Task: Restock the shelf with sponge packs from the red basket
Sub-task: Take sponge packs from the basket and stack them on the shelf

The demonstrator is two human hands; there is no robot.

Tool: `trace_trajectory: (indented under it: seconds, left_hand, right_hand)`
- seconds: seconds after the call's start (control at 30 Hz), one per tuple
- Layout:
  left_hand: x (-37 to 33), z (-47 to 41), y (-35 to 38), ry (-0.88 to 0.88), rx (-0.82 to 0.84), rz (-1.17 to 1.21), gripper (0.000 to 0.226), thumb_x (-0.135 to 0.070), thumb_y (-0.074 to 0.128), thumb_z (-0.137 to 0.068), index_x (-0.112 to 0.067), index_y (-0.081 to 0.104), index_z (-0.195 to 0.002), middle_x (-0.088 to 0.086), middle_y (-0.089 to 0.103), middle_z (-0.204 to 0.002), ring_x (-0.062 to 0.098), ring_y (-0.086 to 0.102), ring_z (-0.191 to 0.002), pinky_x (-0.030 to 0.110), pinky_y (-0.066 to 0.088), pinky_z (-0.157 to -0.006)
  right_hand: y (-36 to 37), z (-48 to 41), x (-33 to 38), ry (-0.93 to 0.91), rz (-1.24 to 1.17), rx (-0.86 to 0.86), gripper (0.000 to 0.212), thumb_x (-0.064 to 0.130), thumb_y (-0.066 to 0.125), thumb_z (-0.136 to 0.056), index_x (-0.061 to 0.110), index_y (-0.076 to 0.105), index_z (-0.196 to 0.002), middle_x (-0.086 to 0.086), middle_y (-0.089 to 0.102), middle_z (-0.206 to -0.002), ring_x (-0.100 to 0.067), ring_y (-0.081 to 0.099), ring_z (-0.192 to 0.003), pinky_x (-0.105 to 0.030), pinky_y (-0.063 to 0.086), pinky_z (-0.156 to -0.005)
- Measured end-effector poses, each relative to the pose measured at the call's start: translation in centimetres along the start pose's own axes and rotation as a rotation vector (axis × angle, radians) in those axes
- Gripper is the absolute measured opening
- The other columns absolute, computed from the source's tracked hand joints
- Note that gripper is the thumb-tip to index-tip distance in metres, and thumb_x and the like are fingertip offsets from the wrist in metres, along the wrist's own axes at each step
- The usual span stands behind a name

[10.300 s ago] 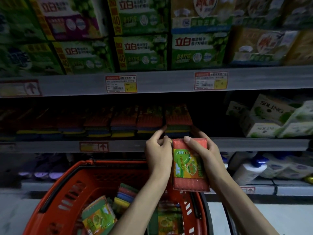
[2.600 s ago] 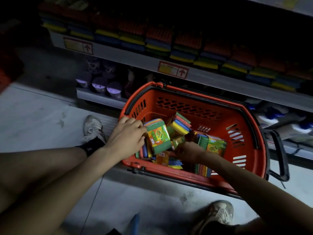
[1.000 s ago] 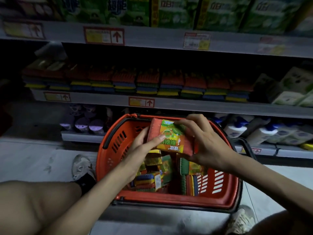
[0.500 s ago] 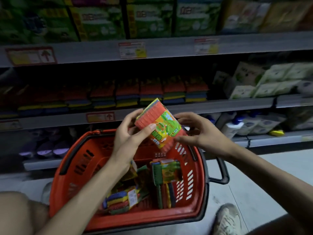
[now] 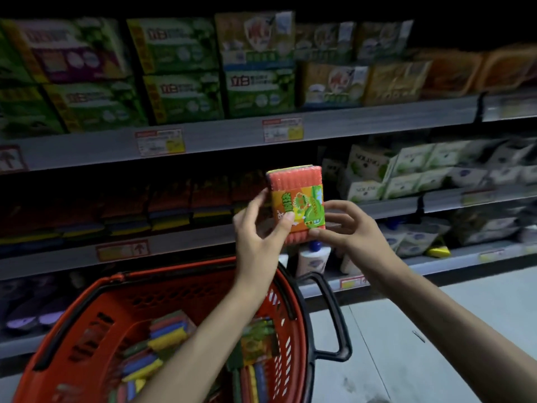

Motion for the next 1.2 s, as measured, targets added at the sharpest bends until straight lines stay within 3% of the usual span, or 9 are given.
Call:
trace_trajectory:
  seconds: [0.07, 0.2, 0.33, 0.43, 0.6, 0.73, 0.83, 0.97, 1.2]
  left_hand:
    - [-0.3, 0.1, 1.4, -0.009, -0.002, -0.051, 0.059, -0.040, 0.071, -0.093, -0.044, 0.047, -0.147, -0.008, 0.049, -0.134, -0.008, 0.051, -0.120, 0.018, 0.043, -0.108]
    - [0.3, 0.1, 3.7, 0.012, -0.028, 0.022, 0.061, -0.040, 0.071, -0.094, -0.043, 0.045, -0.149, -0.011, 0.058, -0.141, 0.006, 0.057, -0.129, 0.036, 0.049, -0.108]
    - [0.4, -0.1, 5.8, -0.017, -0.116, 0.142, 0.036, -0.018, 0.073, -0.093, -0.020, 0.059, -0.126, -0.008, 0.070, -0.119, 0.005, 0.068, -0.110, 0.016, 0.053, -0.086]
    - [0.8, -0.9, 7.8, -0.042, -0.123, 0.208, 0.027, -0.011, 0.073, -0.093, -0.013, 0.060, -0.116, -0.002, 0.075, -0.107, 0.008, 0.074, -0.099, 0.018, 0.055, -0.081]
    - [1.4, -2.9, 10.2, 0.019, -0.198, 0.059, 0.024, -0.020, 0.075, -0.092, -0.023, 0.072, -0.115, 0.001, 0.065, -0.119, 0.004, 0.067, -0.103, 0.017, 0.053, -0.088]
    - [2.8, -3.6, 12.0, -0.024, -0.210, 0.093, 0.031, -0.027, 0.069, -0.095, -0.038, 0.068, -0.124, -0.001, 0.072, -0.117, 0.013, 0.071, -0.102, 0.038, 0.059, -0.091]
    - [4.1, -3.5, 12.4, -0.118, -0.226, 0.126, 0.037, -0.027, 0.067, -0.097, -0.043, 0.063, -0.131, 0.002, 0.077, -0.105, 0.013, 0.073, -0.093, 0.032, 0.059, -0.080]
    - [5.0, -3.2, 12.1, -0.205, -0.226, 0.173, 0.034, -0.018, 0.066, -0.098, -0.034, 0.064, -0.128, -0.014, 0.075, -0.096, -0.004, 0.071, -0.087, 0.011, 0.051, -0.069]
    - [5.8, -3.8, 12.4, -0.272, -0.211, 0.162, 0.036, -0.005, 0.057, -0.100, -0.023, 0.065, -0.129, -0.030, 0.070, -0.085, -0.019, 0.062, -0.074, 0.005, 0.047, -0.062]
  right_hand:
    - [-0.8, -0.4, -0.1, -0.012, -0.022, -0.049, 0.045, 0.017, 0.087, -0.078, 0.023, 0.067, -0.118, -0.001, 0.076, -0.114, -0.017, 0.073, -0.106, -0.038, 0.059, -0.089]
    - [-2.2, -0.9, 0.0, -0.055, -0.067, -0.126, 0.041, 0.016, 0.085, -0.080, 0.022, 0.069, -0.117, 0.004, 0.076, -0.111, -0.008, 0.071, -0.107, -0.026, 0.059, -0.086]
    - [-3.6, -1.7, 0.3, -0.107, -0.085, -0.179, 0.039, 0.013, 0.082, -0.083, 0.020, 0.070, -0.120, 0.007, 0.077, -0.110, -0.002, 0.071, -0.104, -0.013, 0.055, -0.078]
    - [-4.7, -2.6, 0.0, -0.132, -0.082, -0.218, 0.037, 0.007, 0.078, -0.087, 0.018, 0.070, -0.121, 0.004, 0.078, -0.109, -0.007, 0.072, -0.106, -0.019, 0.057, -0.082]
    - [-6.7, -4.5, -1.1, -0.127, -0.127, -0.312, 0.034, 0.005, 0.078, -0.087, 0.012, 0.067, -0.119, -0.001, 0.078, -0.108, -0.011, 0.074, -0.102, -0.024, 0.061, -0.080]
    - [-7.2, -6.3, -2.1, -0.127, -0.104, -0.358, 0.033, 0.002, 0.079, -0.085, 0.006, 0.063, -0.114, -0.006, 0.076, -0.109, -0.013, 0.073, -0.103, -0.032, 0.059, -0.092]
    - [-6.9, -7.4, -2.8, -0.127, -0.046, -0.356, 0.034, 0.005, 0.079, -0.086, 0.007, 0.064, -0.117, -0.005, 0.075, -0.111, -0.012, 0.073, -0.103, -0.037, 0.058, -0.096]
    - [-6.9, -8.3, -3.9, -0.112, 0.028, -0.375, 0.035, 0.015, 0.078, -0.089, 0.012, 0.066, -0.122, -0.002, 0.075, -0.112, -0.014, 0.072, -0.105, -0.046, 0.057, -0.098]
    - [-6.2, -9.3, -4.4, -0.075, 0.111, -0.375, 0.036, 0.029, 0.074, -0.093, 0.020, 0.065, -0.126, 0.011, 0.071, -0.111, -0.014, 0.069, -0.107, -0.042, 0.057, -0.095]
Point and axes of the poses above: each hand's wrist, its own z-axis away from the middle knuckle, its own y-axis out of the palm, x = y × z, the point moved 6 cm from there along -z, towards the middle knuckle
